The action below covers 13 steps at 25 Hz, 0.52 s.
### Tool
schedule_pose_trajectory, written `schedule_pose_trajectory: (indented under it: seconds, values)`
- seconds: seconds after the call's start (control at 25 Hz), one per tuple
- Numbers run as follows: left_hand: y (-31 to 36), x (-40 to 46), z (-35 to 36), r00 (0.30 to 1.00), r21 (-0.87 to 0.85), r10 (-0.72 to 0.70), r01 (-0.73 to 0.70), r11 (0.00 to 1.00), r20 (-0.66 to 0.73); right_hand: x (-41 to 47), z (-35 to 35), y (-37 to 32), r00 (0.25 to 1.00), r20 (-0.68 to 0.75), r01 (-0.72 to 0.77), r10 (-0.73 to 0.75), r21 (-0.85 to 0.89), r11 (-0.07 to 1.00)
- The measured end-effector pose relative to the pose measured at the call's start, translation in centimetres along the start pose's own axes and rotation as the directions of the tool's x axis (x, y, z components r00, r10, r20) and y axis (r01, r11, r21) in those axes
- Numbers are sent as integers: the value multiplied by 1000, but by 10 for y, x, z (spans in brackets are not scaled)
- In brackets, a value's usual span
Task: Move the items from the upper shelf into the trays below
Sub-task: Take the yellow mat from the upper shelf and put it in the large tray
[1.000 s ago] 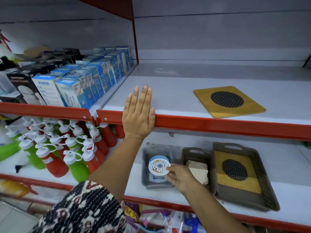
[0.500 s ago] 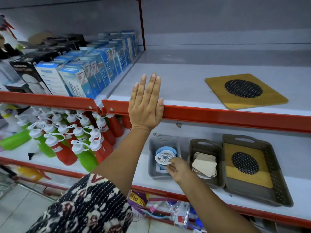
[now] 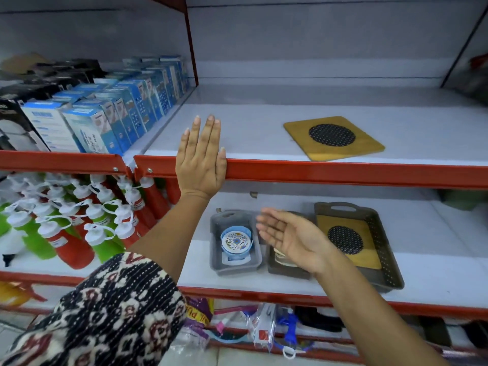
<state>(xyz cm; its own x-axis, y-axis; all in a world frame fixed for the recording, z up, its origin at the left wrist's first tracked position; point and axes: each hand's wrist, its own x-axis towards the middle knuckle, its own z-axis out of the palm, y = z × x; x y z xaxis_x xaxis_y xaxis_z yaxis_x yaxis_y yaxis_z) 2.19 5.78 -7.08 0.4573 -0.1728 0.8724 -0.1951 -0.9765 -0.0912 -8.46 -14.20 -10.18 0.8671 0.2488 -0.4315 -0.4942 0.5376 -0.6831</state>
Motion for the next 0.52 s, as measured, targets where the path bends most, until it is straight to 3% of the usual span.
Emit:
schedule_pose_trajectory:
  seconds: [0.12,0.16,0.24,0.32,0.44,0.52]
  values:
    - [0,-5,1,994,-24,-43,45,999,101,-17,15,-45,989,57,141,-135,-123,982]
    - [-3,-16,2,983,-97,-139,151,984,120,-18,16,-53,987,69,150,-143,-118,982]
    - [32,34,-22,983,-155,-177,181,971,37,-58,16,-130,908,123,416,-401,-144,898]
    - [45,38,-22,953,-158,-258,282,946,159,-52,12,-156,892,100,453,-442,-220,864]
    - [69,28,-34,931,-170,-166,230,958,325,-39,0,-181,808,-46,497,-587,-481,722]
    - [97,49,-36,882,-180,-111,214,960,457,-27,-17,-202,716,-130,420,-686,-705,572]
